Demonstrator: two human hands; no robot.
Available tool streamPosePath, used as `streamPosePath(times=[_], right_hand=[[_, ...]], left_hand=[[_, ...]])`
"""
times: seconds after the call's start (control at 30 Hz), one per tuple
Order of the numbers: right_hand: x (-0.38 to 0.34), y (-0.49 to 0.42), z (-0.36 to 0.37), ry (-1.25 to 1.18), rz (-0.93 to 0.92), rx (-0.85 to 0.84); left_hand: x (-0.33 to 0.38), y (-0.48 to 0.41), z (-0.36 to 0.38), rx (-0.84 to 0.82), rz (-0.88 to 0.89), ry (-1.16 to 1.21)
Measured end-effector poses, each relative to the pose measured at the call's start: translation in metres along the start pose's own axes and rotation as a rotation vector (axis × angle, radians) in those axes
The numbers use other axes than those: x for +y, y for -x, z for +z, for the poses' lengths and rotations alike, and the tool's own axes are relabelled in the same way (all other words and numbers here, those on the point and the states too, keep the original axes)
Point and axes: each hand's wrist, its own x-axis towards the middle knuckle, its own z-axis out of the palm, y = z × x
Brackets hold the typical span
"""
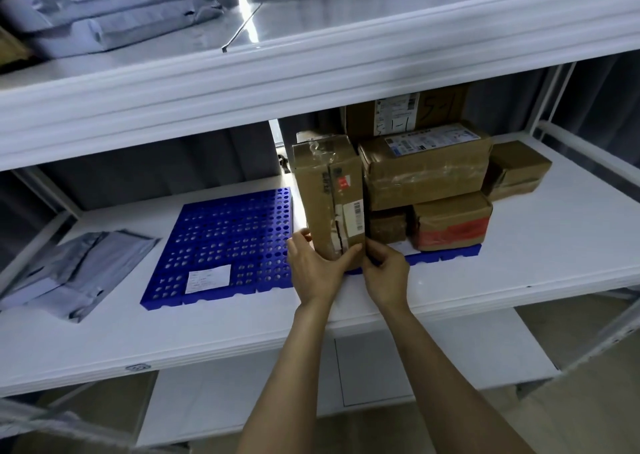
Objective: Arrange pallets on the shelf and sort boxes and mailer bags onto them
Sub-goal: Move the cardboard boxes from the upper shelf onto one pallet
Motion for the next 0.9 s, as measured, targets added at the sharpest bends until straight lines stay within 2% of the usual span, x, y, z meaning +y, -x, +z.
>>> streamPosePath(times=[0.17,0.37,0.53,0.7,0.9], right_hand=[[-0.002,-0.003,0.003,0.003,-0.006,0.037],[-0.002,-0.001,0.003,-0.006,-0.047,0.047],[-0.004,0.006,0.003,-0.015,-0.12,0.054],[-0.014,0.012,0.009,-0.049,-0.218,-0.007],[-0.034,0.015,0.017,-0.173,-0.185,-0.119]], left_hand=[[-0.012,-0.006,0.003,-0.071,0.021,0.032],[-0.011,-0.01,0.0,-0.191,0.007,0.201],[-0.01,-0.004,-0.009,-0.147,0.016,0.315],[-0.012,0.002,-0.018,-0.104,-0.081,0.478],[0.0,0.001,-0.031,-0.081,-0.159,0.599]])
